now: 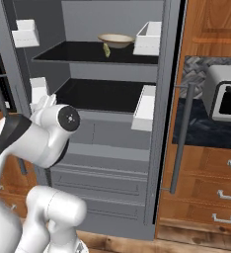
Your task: Retrieve the butter from the fridge and place it on a plate on the dining table. Then retrieve the butter knife by the fridge and place it near the plate.
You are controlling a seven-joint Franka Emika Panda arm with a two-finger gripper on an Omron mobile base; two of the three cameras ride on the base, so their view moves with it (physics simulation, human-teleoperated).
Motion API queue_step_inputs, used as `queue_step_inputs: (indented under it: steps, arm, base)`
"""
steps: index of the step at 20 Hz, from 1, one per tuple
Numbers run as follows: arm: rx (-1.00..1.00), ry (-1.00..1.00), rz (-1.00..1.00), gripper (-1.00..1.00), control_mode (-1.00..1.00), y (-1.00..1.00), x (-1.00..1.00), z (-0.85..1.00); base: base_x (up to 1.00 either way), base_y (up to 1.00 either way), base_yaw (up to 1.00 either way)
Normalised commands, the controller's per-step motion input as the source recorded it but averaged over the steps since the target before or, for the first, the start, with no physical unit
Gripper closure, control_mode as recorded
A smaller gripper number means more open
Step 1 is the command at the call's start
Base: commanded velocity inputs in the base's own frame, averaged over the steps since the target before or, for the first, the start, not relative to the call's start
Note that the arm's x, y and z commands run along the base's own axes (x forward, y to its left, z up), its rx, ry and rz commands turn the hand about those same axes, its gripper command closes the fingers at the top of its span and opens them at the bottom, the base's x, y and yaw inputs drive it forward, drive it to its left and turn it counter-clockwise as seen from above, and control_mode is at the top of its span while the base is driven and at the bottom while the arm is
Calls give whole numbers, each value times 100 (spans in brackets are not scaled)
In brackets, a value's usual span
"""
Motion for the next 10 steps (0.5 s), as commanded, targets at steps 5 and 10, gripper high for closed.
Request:
queue_step_inputs:
  steps: [5, 10]
  arm:
    - [0, 0, 10, -100, -100, 30, 47, 0]
    - [0, 0, 8, -100, -100, 4, 21, 0]
  base:
    - [0, 0, 0]
    - [0, 0, 0]
